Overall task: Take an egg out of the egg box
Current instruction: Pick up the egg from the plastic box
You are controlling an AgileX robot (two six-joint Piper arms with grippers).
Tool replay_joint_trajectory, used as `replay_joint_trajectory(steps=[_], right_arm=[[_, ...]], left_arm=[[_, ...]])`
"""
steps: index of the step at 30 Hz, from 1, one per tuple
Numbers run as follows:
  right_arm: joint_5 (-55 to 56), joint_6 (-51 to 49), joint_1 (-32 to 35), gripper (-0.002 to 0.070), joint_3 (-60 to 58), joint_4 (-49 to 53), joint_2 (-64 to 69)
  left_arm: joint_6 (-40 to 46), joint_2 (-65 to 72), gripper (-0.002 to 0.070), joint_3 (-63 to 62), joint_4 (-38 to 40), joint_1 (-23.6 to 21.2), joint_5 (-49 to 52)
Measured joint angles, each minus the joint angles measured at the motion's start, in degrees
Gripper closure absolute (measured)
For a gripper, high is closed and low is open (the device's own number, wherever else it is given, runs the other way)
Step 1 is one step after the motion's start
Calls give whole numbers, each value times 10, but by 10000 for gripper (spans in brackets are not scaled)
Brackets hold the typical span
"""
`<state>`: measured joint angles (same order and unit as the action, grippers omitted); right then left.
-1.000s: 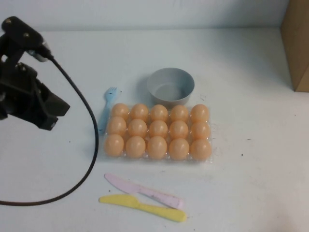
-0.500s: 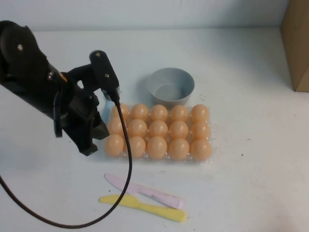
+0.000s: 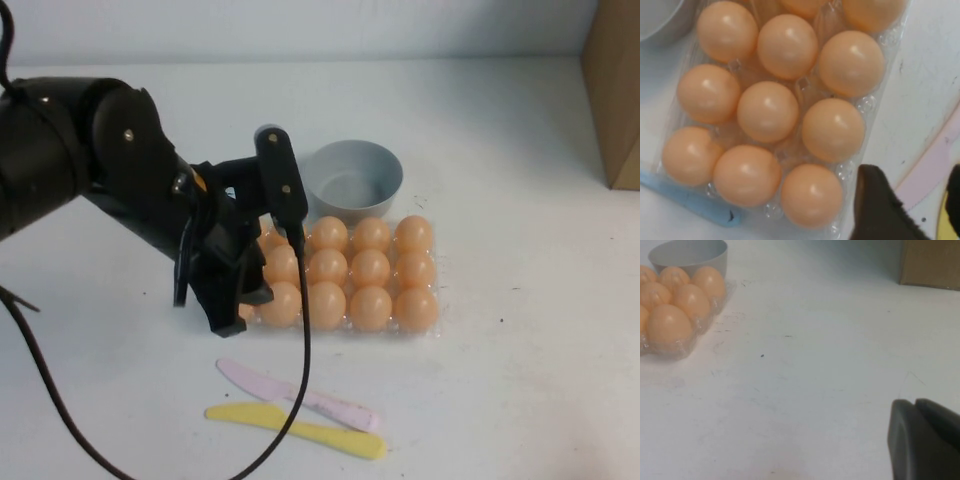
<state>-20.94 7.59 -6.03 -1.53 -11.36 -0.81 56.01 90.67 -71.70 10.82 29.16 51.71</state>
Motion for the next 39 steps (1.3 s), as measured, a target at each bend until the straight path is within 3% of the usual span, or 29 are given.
replay_joint_trajectory(steps=[4,7,20,39], right_arm=[[0,0,0,694,0,0,0],[0,0,0,694,0,0,0],[0,0,0,694,0,0,0],[0,0,0,694,0,0,0]], left_arm=[[26,11,277,16,1,13,-30],[67,22,239,34,2,14,-56],[123,36,223,69,3,14,-185],[125,81,223,69,5,14,-193]])
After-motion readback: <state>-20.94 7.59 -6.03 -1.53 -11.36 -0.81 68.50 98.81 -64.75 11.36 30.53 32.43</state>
